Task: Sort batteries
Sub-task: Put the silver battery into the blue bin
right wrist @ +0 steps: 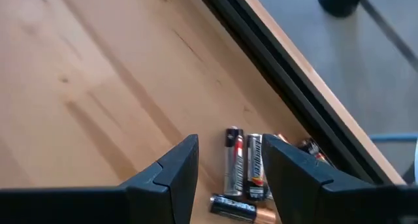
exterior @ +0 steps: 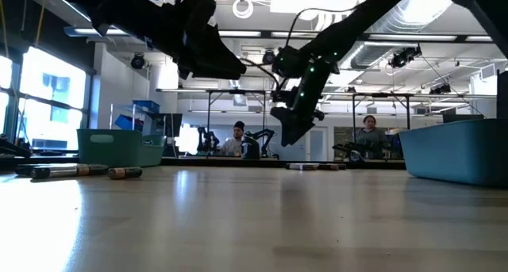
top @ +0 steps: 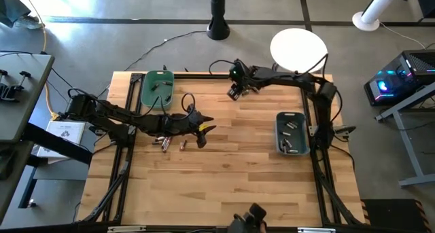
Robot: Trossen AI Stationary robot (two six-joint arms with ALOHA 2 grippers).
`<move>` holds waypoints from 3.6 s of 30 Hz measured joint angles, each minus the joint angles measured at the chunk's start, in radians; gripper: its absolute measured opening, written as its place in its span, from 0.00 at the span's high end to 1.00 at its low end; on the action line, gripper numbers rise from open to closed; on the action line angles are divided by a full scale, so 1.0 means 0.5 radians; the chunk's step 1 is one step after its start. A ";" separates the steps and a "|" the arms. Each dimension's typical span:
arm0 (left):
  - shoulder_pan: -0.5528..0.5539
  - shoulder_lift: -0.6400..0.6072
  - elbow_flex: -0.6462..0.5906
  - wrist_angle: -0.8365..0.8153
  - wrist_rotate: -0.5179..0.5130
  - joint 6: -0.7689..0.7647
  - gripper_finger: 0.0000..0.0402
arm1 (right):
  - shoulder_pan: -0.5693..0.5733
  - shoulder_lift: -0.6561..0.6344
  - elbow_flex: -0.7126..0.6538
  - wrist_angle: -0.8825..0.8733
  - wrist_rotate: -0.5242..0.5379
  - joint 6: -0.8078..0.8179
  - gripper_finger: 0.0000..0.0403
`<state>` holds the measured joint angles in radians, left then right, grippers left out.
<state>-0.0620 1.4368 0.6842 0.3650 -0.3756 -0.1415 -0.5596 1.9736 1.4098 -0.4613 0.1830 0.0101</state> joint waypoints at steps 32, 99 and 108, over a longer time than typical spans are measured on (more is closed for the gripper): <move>-0.022 -0.001 0.000 -0.019 -0.001 -0.044 0.62 | -0.012 0.202 0.054 -0.125 -0.493 -0.065 0.60; -0.118 -0.001 0.000 -0.029 -0.043 -0.097 0.62 | 0.576 0.216 0.054 -0.163 0.057 -0.307 1.00; -0.228 0.000 0.001 -0.185 -0.207 -0.119 0.62 | 0.326 0.193 -0.055 0.382 -0.553 -0.404 0.93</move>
<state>-0.1761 1.4368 0.6846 0.2723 -0.4790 -0.2011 -0.3966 2.0701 1.3821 -0.2705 -0.0935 -0.1920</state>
